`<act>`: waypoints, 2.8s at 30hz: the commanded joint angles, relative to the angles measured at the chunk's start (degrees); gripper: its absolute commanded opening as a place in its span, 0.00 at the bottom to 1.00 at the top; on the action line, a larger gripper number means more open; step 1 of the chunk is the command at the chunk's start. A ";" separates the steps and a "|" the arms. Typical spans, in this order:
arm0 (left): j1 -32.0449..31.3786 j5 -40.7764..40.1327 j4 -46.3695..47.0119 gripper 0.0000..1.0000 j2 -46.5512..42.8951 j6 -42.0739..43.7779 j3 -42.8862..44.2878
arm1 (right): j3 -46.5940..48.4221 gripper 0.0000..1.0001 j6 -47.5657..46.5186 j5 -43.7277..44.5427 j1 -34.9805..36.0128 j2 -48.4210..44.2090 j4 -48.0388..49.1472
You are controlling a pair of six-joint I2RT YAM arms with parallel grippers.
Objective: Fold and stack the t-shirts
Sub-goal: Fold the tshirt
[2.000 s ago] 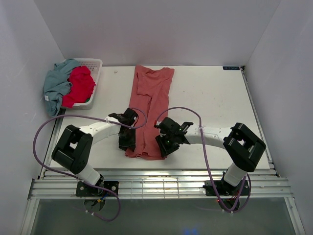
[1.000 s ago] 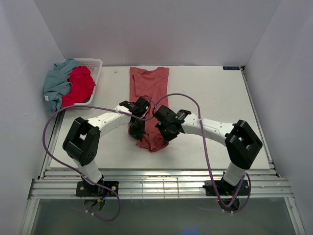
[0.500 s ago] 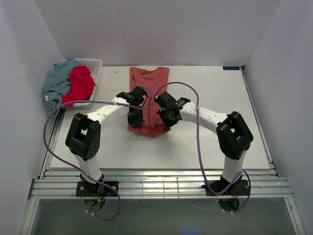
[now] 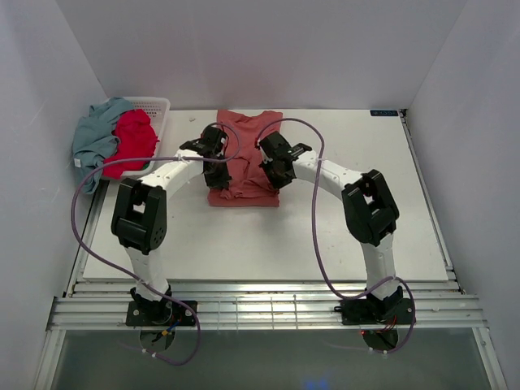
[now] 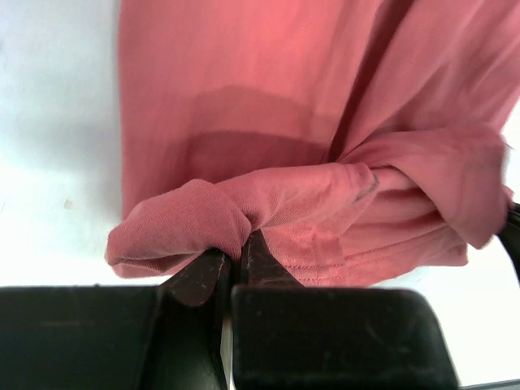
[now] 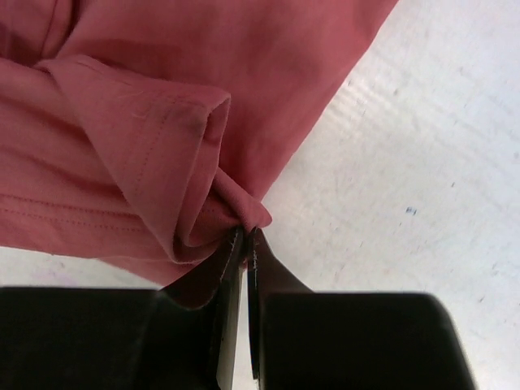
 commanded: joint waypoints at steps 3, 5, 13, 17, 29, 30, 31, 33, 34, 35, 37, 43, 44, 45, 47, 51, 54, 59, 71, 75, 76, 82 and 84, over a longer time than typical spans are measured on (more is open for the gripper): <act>1.10 3.65 4.68 0.11 2.68 1.86 5.64 | 7.99 0.08 -3.39 0.30 -1.43 3.37 0.40; 1.28 3.91 5.04 0.11 4.18 2.30 7.58 | 9.66 0.08 -3.75 0.21 -1.78 4.69 0.14; 2.95 4.44 4.95 0.09 6.73 3.62 13.29 | 17.40 0.08 -3.83 0.91 -2.92 6.72 -2.41; 3.56 4.44 4.86 0.09 7.17 4.06 14.53 | 18.98 0.08 -3.75 1.09 -3.36 6.98 -2.67; 5.32 5.50 9.25 0.07 11.82 6.08 16.11 | 25.13 0.08 -6.03 2.06 -5.65 12.78 -2.85; 5.50 5.50 9.69 0.07 12.18 6.34 16.20 | 25.75 0.08 -5.95 2.06 -5.91 13.22 -2.85; 5.59 5.50 10.91 0.06 12.35 6.95 16.02 | 26.19 0.08 -6.03 1.88 -6.26 14.01 -2.85; 5.85 5.85 11.80 0.06 13.06 7.40 16.28 | 27.41 0.08 -6.03 1.88 -6.79 14.97 -2.15; 5.94 6.11 12.67 0.06 13.23 7.66 16.46 | 27.68 0.08 -6.03 1.79 -6.97 15.24 -1.80; 5.94 6.29 13.12 0.04 13.58 7.84 16.72 | 28.03 0.08 -6.12 1.97 -7.05 15.51 -1.53; 5.94 6.29 14.43 0.05 13.76 8.28 17.07 | 28.65 0.08 -6.56 2.23 -7.40 15.94 -0.31; 6.11 3.14 16.20 0.63 13.24 8.80 22.78 | 30.76 0.54 -6.12 2.23 -8.55 14.20 0.83; 6.03 -0.62 16.29 0.66 12.89 8.89 24.01 | 30.59 0.56 -6.29 2.23 -8.46 13.32 1.10; 6.20 -2.13 16.37 0.70 12.27 8.89 26.80 | 30.15 0.61 -6.30 2.15 -8.55 11.14 1.54; 6.38 -4.95 16.55 0.72 11.48 8.55 29.72 | 28.58 0.64 -6.38 1.53 -8.46 8.84 2.59; 6.29 -7.79 17.25 0.75 8.93 6.53 32.29 | 23.92 0.64 -5.25 -2.06 -8.46 3.40 3.04; 5.33 -4.09 19.62 0.59 5.07 4.24 24.75 | 18.12 0.60 -3.06 -8.12 -8.46 0.32 4.69; 1.81 3.89 26.65 0.00 -2.66 1.17 3.57 | 13.36 0.23 -0.94 -22.00 -7.23 -0.93 5.94; -6.28 11.83 40.02 0.00 -5.23 -0.16 -12.72 | 14.58 0.08 1.17 -35.30 -5.12 7.15 6.03; -6.28 10.16 39.84 0.00 -2.15 1.24 -11.49 | 16.17 0.08 1.17 -35.82 -5.21 10.23 5.15; -6.28 9.98 39.93 0.00 -1.28 1.42 -11.31 | 16.26 0.08 1.17 -35.91 -5.12 10.58 5.41; -6.28 7.44 41.69 0.00 -0.57 2.12 -12.54 | 18.28 0.08 1.00 -35.82 -5.12 13.66 4.97; -6.28 6.82 41.34 0.00 0.40 2.56 -12.37 | 19.76 0.08 0.91 -35.91 -5.21 14.98 4.62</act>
